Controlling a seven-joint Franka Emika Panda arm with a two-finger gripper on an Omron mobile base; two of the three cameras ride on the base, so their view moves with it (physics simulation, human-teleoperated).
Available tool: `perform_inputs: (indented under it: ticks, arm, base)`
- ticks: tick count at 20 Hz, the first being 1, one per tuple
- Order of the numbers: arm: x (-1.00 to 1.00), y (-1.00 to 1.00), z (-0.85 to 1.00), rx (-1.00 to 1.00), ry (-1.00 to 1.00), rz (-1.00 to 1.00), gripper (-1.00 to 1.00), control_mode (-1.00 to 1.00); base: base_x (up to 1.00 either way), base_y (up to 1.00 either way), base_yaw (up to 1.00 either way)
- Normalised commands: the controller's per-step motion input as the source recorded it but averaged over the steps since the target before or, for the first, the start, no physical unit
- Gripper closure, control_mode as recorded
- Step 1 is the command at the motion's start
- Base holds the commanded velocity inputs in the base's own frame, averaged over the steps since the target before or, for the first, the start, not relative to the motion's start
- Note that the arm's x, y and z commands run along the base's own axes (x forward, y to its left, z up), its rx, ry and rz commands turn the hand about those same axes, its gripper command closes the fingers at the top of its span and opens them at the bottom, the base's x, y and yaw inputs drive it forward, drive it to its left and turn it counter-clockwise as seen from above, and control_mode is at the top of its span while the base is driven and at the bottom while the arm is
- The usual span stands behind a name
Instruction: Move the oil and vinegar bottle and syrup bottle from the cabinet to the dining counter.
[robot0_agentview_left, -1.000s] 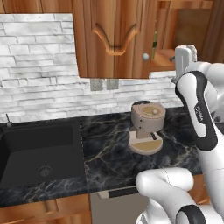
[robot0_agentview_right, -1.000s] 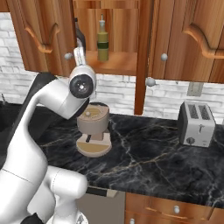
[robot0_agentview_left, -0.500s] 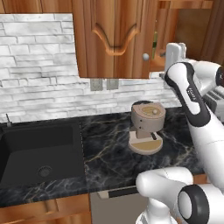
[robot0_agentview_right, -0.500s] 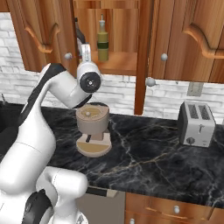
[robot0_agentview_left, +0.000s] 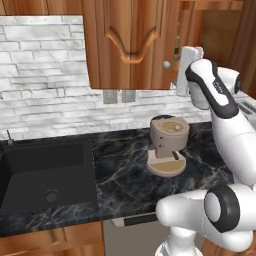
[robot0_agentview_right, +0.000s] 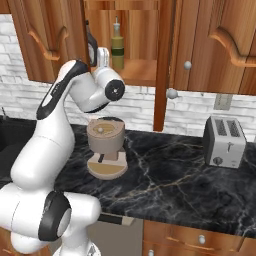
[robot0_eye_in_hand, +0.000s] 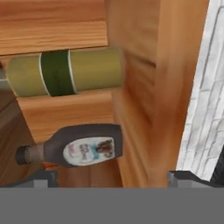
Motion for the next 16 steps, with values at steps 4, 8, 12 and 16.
perform_inputs:
  ticks: [4, 8, 12, 16]
  arm:
    - [0.2, 0.29, 0.0, 0.04, -0.07, 0.12, -1.0, -1.0]
    - [0.15, 0.33, 0.0, 0.01, -0.05, 0.14, -1.0, -1.0]
    - [0.03, 0.33, 0.01, 0.0, -0.03, 0.16, -1.0, -1.0]
    - [-0.15, 0.32, 0.15, 0.0, -0.03, 0.13, -1.0, -1.0]
  base:
    - [0.0, 0.0, 0.0]
    - [0.0, 0.0, 0.0]
    - [0.0, 0.0, 0.0]
    - [0.0, 0.0, 0.0]
